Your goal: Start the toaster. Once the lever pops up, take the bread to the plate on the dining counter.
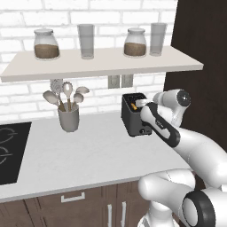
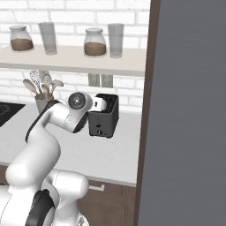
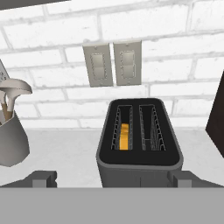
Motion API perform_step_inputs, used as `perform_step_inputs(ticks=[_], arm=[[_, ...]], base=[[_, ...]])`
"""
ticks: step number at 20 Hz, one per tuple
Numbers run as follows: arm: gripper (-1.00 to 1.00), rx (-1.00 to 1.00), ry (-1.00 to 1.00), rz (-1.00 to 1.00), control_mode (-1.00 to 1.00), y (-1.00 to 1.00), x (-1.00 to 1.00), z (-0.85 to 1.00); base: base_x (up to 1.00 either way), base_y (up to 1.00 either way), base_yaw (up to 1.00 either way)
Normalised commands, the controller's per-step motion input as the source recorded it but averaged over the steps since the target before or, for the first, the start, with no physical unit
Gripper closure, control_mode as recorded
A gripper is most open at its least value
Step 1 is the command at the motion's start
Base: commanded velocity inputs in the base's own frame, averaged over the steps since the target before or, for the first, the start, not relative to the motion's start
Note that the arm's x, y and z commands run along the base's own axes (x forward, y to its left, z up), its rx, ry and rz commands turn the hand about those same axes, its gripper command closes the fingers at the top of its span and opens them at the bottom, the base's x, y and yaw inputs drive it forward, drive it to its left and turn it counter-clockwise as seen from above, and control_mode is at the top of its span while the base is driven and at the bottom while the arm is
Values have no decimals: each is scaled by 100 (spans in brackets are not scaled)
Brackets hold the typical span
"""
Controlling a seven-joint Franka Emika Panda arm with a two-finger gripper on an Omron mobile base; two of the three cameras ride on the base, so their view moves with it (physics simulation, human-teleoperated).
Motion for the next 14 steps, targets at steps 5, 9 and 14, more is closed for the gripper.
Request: perform_step_inputs(ticks=[5, 9, 14], arm=[[-100, 0, 0, 0, -100, 0, 0, 0], [-100, 0, 0, 0, -100, 0, 0, 0], [-100, 0, 0, 0, -100, 0, 0, 0]], base=[[0, 0, 0], [0, 0, 0], [0, 0, 0]])
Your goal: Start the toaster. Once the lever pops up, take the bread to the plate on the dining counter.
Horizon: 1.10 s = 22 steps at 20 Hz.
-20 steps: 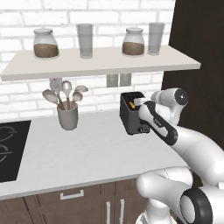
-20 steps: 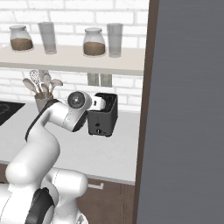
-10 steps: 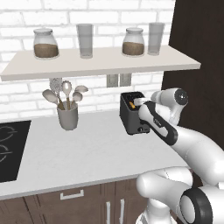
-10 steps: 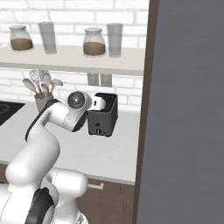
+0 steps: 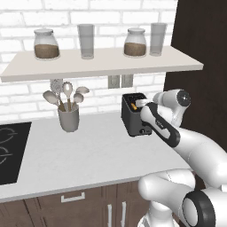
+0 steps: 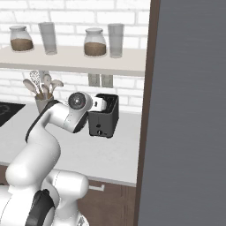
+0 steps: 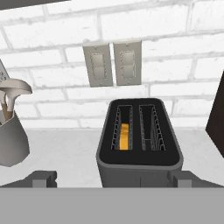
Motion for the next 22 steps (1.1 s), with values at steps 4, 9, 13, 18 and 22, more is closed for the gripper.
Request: perform_step_inputs(ticks=[4, 9, 13, 18, 22], arm=[[-100, 0, 0, 0, -100, 0, 0, 0], [-100, 0, 0, 0, -100, 0, 0, 0], [-100, 0, 0, 0, -100, 0, 0, 0], [-100, 0, 0, 0, -100, 0, 0, 0], [-100, 0, 0, 0, -100, 0, 0, 0]], base=[[0, 0, 0], [0, 0, 0], [0, 0, 0], [0, 0, 0], [0, 0, 0]])
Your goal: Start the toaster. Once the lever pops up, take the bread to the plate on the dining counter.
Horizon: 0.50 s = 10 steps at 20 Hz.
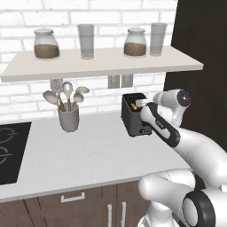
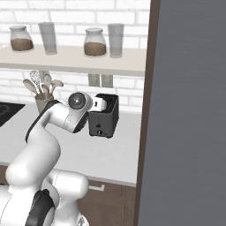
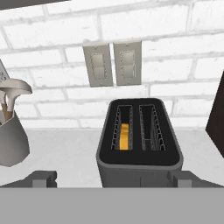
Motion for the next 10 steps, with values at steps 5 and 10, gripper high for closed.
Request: perform_step_inputs(ticks=[5, 10], arm=[[-100, 0, 0, 0, -100, 0, 0, 0], [-100, 0, 0, 0, -100, 0, 0, 0]], base=[[0, 0, 0], [0, 0, 0]])
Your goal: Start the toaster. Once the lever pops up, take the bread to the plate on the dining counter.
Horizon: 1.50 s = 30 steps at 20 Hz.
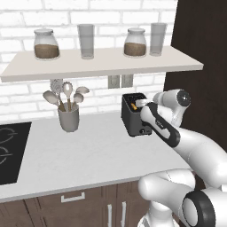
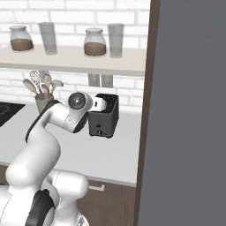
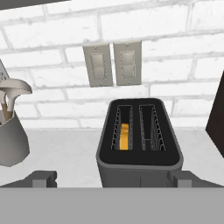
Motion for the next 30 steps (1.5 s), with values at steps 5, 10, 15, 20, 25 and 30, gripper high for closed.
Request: perform_step_inputs(ticks=[5, 10, 15, 20, 25, 30], arm=[[-100, 0, 0, 0, -100, 0, 0, 0], [-100, 0, 0, 0, -100, 0, 0, 0], [-100, 0, 0, 0, -100, 0, 0, 0], [-100, 0, 0, 0, -100, 0, 0, 0], [-100, 0, 0, 0, -100, 0, 0, 0], [-100, 0, 0, 0, -100, 0, 0, 0]], base=[[0, 0, 0], [0, 0, 0], [0, 0, 0], [0, 0, 0], [0, 0, 0], [0, 0, 0]])
